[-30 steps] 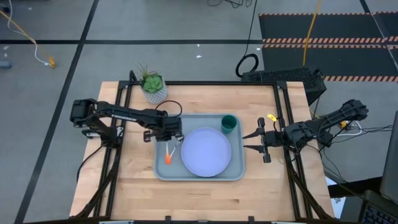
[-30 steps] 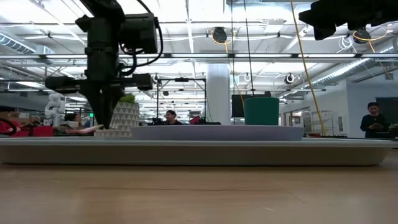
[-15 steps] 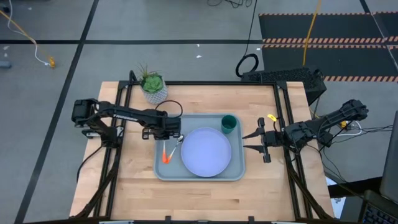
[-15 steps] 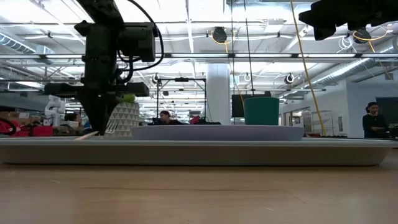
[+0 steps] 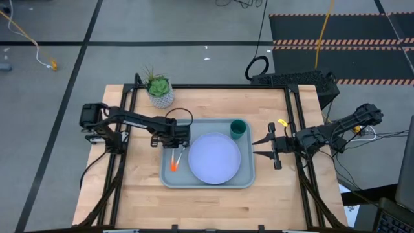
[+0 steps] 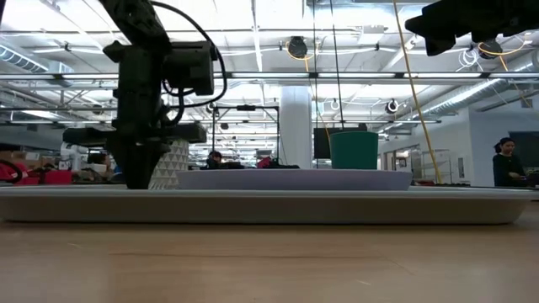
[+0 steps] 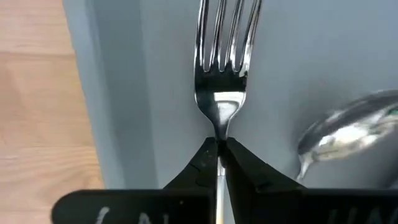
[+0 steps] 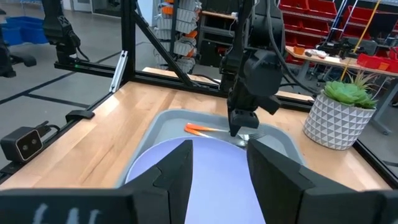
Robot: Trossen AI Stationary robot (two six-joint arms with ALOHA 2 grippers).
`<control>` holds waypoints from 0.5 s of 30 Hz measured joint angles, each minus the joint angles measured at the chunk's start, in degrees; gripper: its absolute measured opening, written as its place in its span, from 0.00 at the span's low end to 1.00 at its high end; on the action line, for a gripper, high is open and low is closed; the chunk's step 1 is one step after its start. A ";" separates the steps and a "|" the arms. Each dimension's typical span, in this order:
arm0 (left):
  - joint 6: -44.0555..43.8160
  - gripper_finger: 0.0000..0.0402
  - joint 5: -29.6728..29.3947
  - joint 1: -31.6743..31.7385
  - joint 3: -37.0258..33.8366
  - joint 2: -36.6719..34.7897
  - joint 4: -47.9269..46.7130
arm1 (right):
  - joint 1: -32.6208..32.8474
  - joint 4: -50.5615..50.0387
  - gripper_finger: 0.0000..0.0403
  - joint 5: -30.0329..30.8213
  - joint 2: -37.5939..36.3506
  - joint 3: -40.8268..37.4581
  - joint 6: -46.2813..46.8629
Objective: Pick and place plate/cup/fork/spoon on tray
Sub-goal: Put the orange fork to the left of the orange spoon on the blue tray
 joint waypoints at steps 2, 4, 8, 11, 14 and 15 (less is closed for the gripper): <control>0.78 0.03 0.38 0.00 -0.03 0.12 0.07 | 0.00 -0.25 0.36 0.02 0.01 -0.02 0.00; 1.42 0.03 0.63 0.09 0.26 -0.31 0.11 | -0.02 -0.25 0.36 0.03 0.01 -0.02 -0.01; 1.71 0.03 1.06 0.09 0.83 -0.76 0.13 | -0.09 -0.21 0.36 0.03 0.04 -0.02 -0.02; 1.71 0.04 1.04 0.11 0.83 -0.76 -0.70 | -0.09 -0.23 0.36 0.01 0.02 -0.02 -0.01; 1.69 0.04 0.99 0.09 0.83 -0.76 -1.58 | -0.09 -0.26 0.36 -0.01 0.02 -0.02 0.19; 1.68 0.04 0.99 0.11 0.83 -0.76 -1.73 | -0.09 -0.33 0.36 -0.01 0.03 -0.02 0.20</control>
